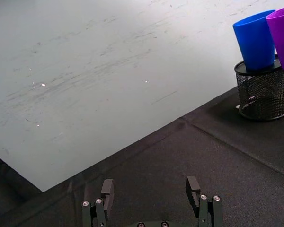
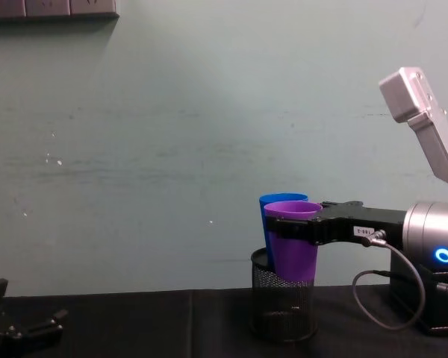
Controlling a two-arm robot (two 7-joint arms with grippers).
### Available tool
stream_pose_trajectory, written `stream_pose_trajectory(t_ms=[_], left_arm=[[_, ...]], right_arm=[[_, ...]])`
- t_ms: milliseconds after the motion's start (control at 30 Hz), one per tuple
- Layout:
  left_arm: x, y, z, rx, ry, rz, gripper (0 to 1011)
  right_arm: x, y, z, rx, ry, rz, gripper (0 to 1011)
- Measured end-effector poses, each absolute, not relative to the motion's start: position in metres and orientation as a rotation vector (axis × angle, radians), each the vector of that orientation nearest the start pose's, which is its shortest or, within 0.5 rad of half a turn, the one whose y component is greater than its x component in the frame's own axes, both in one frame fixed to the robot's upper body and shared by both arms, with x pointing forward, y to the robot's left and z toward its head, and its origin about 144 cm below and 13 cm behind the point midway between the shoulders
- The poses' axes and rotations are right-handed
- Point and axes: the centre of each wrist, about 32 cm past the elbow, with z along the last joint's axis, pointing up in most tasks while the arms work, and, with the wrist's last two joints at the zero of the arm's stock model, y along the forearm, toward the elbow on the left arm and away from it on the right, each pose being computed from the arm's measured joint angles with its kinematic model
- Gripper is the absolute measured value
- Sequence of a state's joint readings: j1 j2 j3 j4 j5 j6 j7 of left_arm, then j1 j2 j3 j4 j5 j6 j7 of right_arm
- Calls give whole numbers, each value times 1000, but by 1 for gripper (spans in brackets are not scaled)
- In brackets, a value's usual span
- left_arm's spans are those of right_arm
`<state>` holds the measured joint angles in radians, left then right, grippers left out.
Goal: Pick up one cup with a gripper and tap it against the other cup.
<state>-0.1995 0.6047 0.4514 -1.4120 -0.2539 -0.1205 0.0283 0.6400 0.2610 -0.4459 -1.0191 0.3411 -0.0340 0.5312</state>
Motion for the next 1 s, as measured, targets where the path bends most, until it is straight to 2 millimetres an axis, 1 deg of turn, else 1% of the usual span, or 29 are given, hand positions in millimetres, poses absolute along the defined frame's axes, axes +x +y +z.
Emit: stream_pose_trajectory(t_ms=[1000], left_arm=[[489, 310, 1140, 304, -285, 1248, 1005]], right_arm=[[631, -228, 1213, -85, -76, -820, 728]])
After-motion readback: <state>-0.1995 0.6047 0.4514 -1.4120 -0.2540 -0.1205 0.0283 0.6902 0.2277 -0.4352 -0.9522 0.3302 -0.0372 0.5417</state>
